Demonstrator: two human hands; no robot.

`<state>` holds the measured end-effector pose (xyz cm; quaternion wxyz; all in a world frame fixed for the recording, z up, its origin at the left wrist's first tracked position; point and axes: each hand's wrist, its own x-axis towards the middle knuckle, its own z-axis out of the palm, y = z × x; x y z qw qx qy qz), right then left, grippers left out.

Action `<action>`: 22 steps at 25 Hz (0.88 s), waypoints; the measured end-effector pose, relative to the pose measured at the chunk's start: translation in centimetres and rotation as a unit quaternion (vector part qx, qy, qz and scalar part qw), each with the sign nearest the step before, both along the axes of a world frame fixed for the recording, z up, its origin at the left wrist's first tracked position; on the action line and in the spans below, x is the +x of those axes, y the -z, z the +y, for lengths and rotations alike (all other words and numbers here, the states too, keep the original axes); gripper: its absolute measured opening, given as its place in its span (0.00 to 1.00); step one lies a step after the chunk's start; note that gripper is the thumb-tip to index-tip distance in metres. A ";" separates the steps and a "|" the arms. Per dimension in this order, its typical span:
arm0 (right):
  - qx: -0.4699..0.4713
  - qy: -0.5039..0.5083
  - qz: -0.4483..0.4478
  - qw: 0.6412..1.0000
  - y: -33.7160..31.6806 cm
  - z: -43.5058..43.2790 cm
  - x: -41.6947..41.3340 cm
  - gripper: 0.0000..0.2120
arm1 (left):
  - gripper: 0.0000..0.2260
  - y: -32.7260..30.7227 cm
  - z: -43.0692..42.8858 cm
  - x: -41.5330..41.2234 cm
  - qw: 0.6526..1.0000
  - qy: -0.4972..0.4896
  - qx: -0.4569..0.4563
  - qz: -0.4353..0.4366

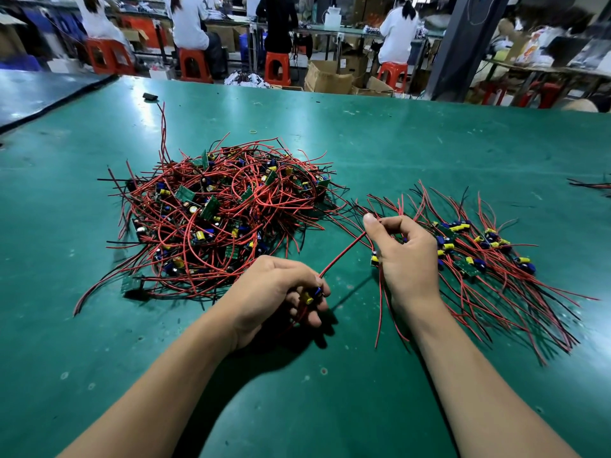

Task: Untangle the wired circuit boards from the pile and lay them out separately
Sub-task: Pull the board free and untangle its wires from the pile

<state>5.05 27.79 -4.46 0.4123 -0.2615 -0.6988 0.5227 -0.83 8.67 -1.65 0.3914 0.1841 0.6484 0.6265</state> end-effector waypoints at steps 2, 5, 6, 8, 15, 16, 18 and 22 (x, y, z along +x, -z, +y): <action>-0.101 -0.090 -0.016 0.991 -0.5 -0.4 0.3 0.16 | 0.08 0.2 0.0 0.0 1.000 -0.014 0.014 -0.002; -0.171 -0.281 -0.119 0.937 -1.0 -1.5 0.7 0.27 | 0.09 0.5 0.2 0.0 0.998 -0.036 0.044 -0.011; -0.172 -0.350 -0.150 0.908 -1.1 -2.2 0.8 0.24 | 0.10 0.6 0.2 0.0 0.998 -0.037 0.052 -0.012; -0.181 -0.420 -0.158 0.875 -1.0 -3.4 0.9 0.15 | 0.11 0.6 0.1 0.0 0.998 -0.030 0.061 -0.014; -0.241 -0.379 -0.119 0.886 -0.9 -3.5 1.0 0.15 | 0.10 0.5 -0.2 -0.4 0.997 0.003 0.053 -0.053; -0.227 -0.362 -0.113 0.897 -0.9 -3.5 0.9 0.15 | 0.09 0.4 -0.2 -0.4 0.997 0.005 0.052 -0.053; -0.207 -0.318 -0.102 0.920 -1.0 -3.2 0.7 0.15 | 0.09 0.3 -0.2 -0.3 0.997 0.014 0.053 -0.052; -0.195 -0.212 -0.072 0.955 -0.9 -1.8 0.5 0.09 | 0.10 0.3 -0.1 0.0 0.998 0.030 0.042 -0.028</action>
